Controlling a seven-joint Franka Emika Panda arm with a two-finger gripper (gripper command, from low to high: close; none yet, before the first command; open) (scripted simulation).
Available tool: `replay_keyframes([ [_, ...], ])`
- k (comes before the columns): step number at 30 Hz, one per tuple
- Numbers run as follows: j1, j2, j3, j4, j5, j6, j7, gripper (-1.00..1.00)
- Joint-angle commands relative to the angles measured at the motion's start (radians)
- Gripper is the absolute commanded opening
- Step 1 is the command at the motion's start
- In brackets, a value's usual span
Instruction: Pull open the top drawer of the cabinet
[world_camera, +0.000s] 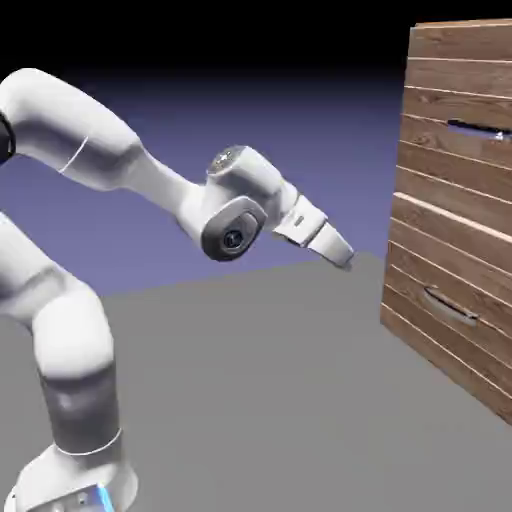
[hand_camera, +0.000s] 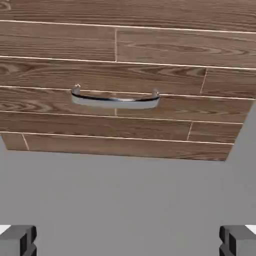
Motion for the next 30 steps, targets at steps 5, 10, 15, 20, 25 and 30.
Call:
replay_keyframes([
  [5,-0.169,0.009,0.159,0.109,0.218,-0.002,-0.051,1.0],
  [10,-0.337,0.018,0.318,0.218,0.435,-0.004,-0.101,1.0],
  [15,-0.506,0.027,0.477,0.327,0.652,-0.006,-0.152,1.0],
  [20,-0.674,0.037,0.636,0.435,0.87,-0.008,-0.203,1.0],
  [25,-0.843,0.046,0.796,0.544,1.087,-0.01,-0.253,1.0],
  [30,-1.012,0.055,0.955,0.653,1.305,-0.012,-0.304,1.0],
])
